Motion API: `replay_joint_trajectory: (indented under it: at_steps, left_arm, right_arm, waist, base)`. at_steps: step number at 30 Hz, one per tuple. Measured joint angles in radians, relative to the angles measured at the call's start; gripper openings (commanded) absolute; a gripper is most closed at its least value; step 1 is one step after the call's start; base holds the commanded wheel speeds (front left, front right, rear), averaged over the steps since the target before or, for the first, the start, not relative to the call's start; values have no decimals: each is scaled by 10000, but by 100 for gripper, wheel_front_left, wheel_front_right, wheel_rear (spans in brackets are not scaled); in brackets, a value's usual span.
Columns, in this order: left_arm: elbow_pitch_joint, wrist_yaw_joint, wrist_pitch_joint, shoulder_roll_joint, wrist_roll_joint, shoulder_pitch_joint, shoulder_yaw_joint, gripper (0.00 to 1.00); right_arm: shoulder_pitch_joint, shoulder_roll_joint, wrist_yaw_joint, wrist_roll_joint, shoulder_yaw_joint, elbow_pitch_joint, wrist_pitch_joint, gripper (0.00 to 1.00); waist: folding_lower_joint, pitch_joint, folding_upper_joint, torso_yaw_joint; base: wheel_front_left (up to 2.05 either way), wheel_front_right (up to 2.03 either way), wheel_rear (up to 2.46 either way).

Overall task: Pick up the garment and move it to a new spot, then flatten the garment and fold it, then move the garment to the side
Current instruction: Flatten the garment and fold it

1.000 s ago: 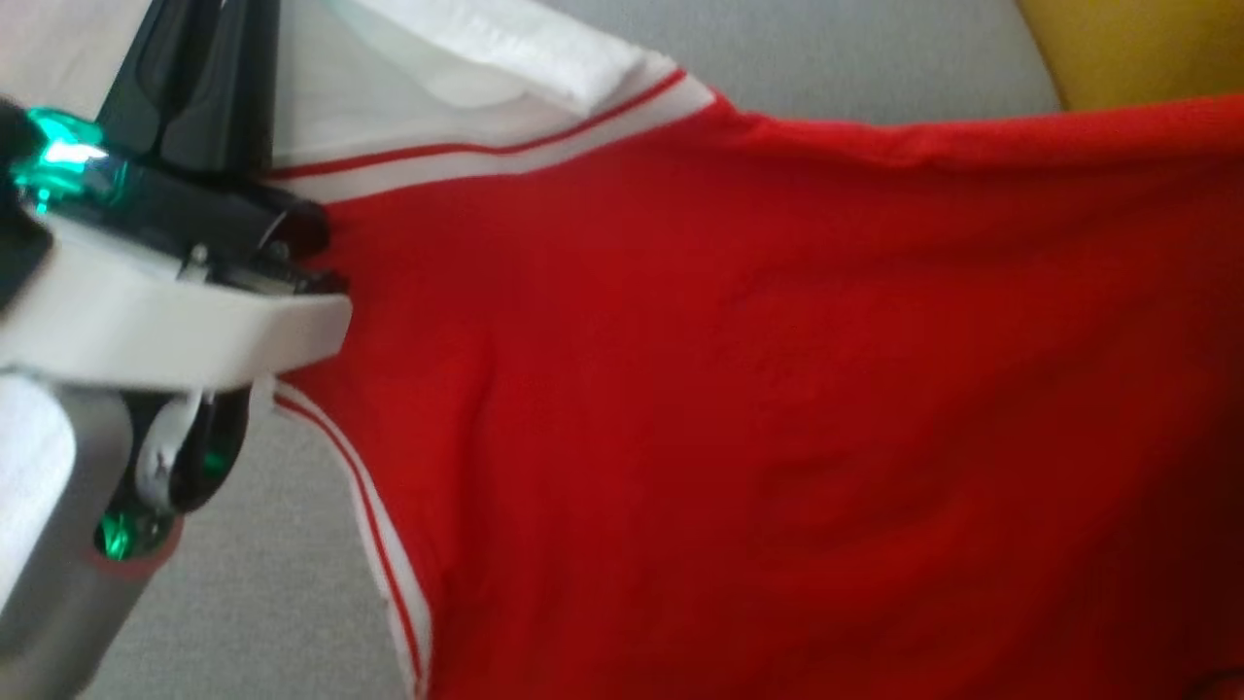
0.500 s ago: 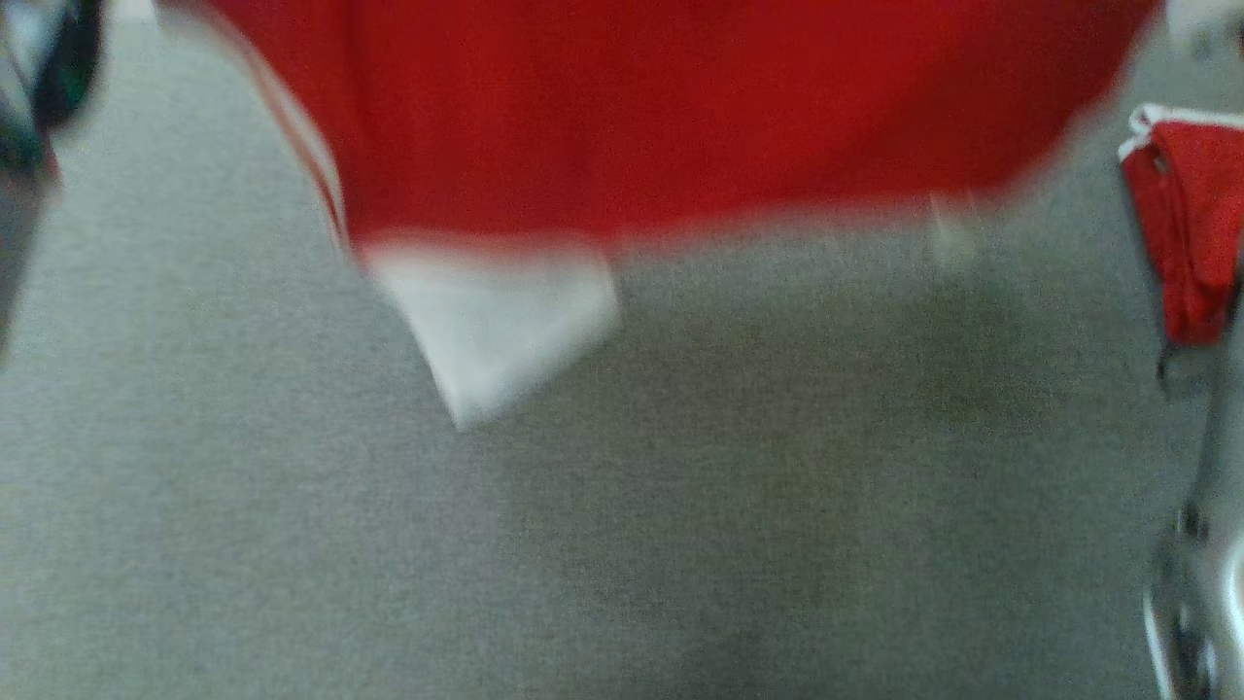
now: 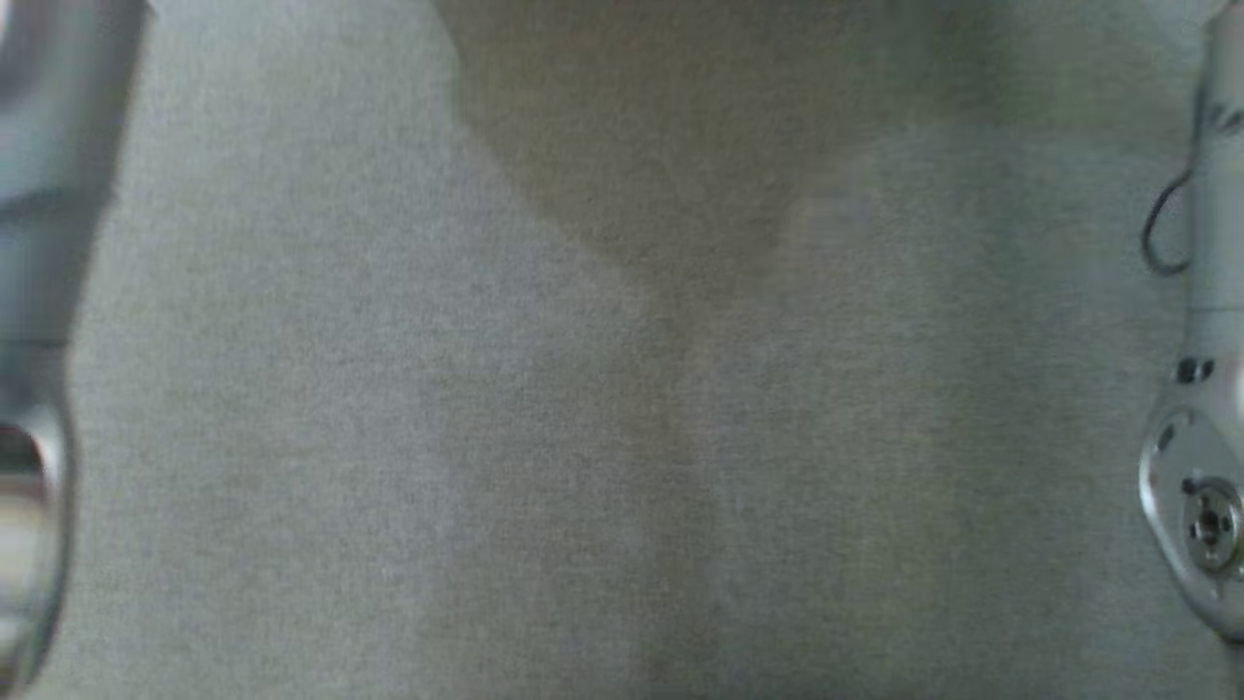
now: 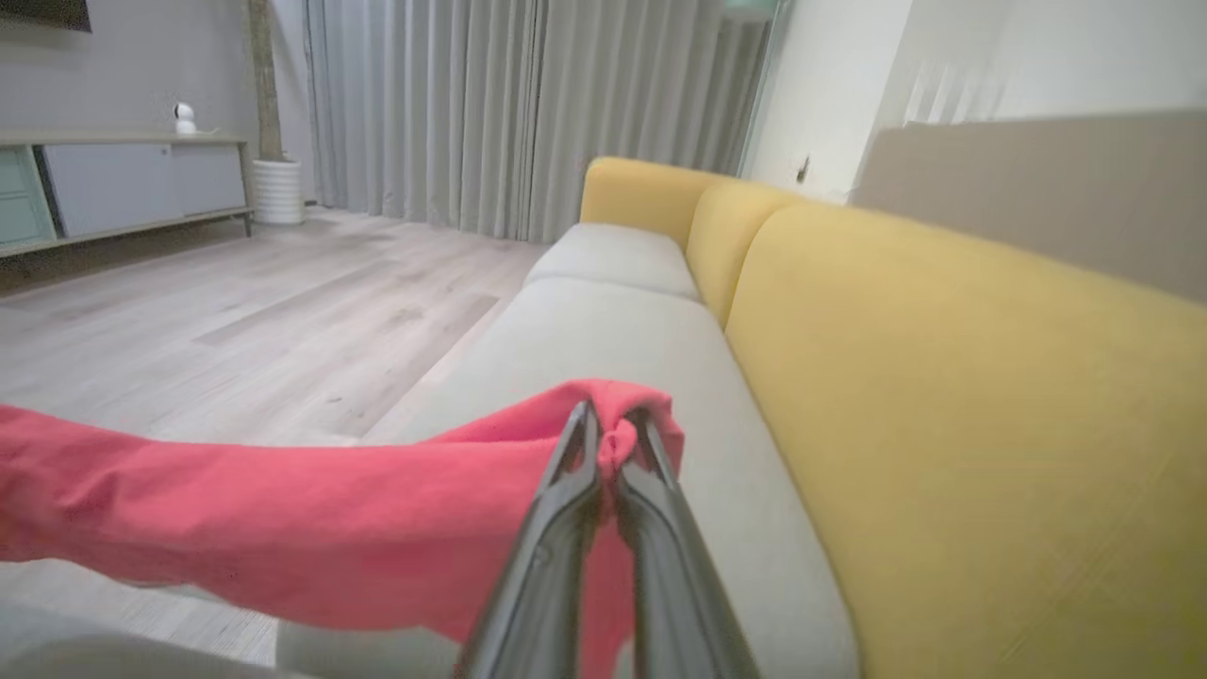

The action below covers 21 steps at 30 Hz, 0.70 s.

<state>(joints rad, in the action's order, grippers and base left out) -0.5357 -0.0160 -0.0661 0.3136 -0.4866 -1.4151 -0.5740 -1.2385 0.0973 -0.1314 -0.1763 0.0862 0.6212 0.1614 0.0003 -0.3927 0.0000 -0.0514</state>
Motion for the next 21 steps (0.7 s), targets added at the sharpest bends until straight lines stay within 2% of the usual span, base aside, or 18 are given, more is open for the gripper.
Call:
replay_joint_trajectory:
  at_steps: [6,10,18,21]
  left_arm:
    - [-535,349,-1030,-270,-351,1419,-94,0]
    - [-458,336,-1622,-382,-717,2834,-33,0]
    - [1007,111,-1862,-391,-1058,5252,558,0]
    - [2050,-201,-1864,-397,-1106,6686,965,0]
  right_arm:
    - [640,-123,0,-198,527,1647,-1256,0]
    - [1211,-213,-2,136,543,2420,-2265,0]
    - [2682,-217,0,1381,121,2477,-3214,0]
    - [3620,-240,0,2173,-77,2084,-3302,0]
  waist:
    - [1,-854,0,-203]
    - [1,-1145,0,-334]
    - [-4,-680,0,-347]
    - [-5,-376,0,-349]
  base:
    - [0,0,0]
    - [0,0,0]
    - [0,0,0]
    - [0,0,0]
